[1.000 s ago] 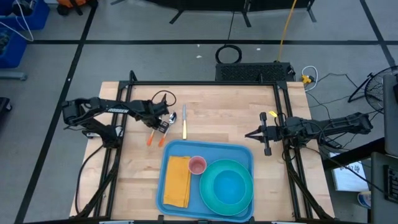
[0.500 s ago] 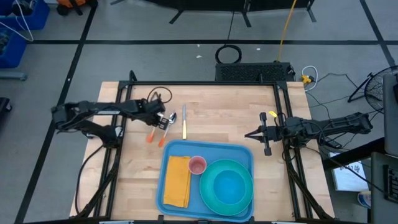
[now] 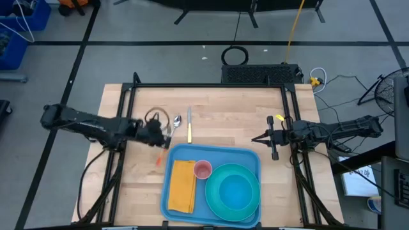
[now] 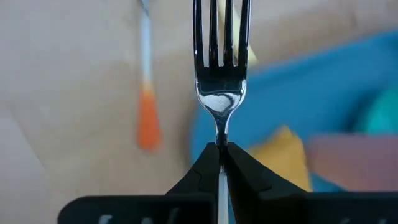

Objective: Set up tray
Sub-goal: Put the orange fork on the yellow napkin on the blue serving tray

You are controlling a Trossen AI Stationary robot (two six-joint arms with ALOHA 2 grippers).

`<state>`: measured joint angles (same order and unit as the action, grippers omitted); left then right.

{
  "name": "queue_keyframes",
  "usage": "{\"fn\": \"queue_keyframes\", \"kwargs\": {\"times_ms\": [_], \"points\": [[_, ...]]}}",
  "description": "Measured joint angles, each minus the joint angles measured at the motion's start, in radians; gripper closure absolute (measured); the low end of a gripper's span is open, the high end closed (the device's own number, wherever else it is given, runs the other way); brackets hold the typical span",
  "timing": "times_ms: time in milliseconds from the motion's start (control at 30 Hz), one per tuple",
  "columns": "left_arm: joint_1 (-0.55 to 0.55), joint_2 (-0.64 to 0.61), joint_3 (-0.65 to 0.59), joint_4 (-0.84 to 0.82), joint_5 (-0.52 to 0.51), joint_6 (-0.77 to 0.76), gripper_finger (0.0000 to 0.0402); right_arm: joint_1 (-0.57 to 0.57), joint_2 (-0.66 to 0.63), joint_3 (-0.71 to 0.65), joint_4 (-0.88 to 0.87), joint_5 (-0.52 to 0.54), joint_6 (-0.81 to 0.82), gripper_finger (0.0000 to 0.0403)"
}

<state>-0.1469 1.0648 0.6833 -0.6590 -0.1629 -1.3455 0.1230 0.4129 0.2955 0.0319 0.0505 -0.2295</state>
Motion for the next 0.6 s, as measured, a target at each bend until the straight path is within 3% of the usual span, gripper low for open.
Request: {"fn": "queue_keyframes", "kwargs": {"times_ms": [133,267,600], "points": [[-0.218,0.091,0.090,0.001,-0.093,-0.223,0.0392,0.000,0.000,0.000,0.000,0.000,-0.013,0.0403],[-0.354,0.251,0.232,-0.043,-0.138,-0.388,0.0390,0.000,0.000,0.000,0.000,0.000,-0.027,0.0403],[-0.450,0.695,0.603,-0.133,-0.119,-0.526,0.0382,0.000,0.000,0.000,0.025,0.000,-0.095,0.0403]]}}
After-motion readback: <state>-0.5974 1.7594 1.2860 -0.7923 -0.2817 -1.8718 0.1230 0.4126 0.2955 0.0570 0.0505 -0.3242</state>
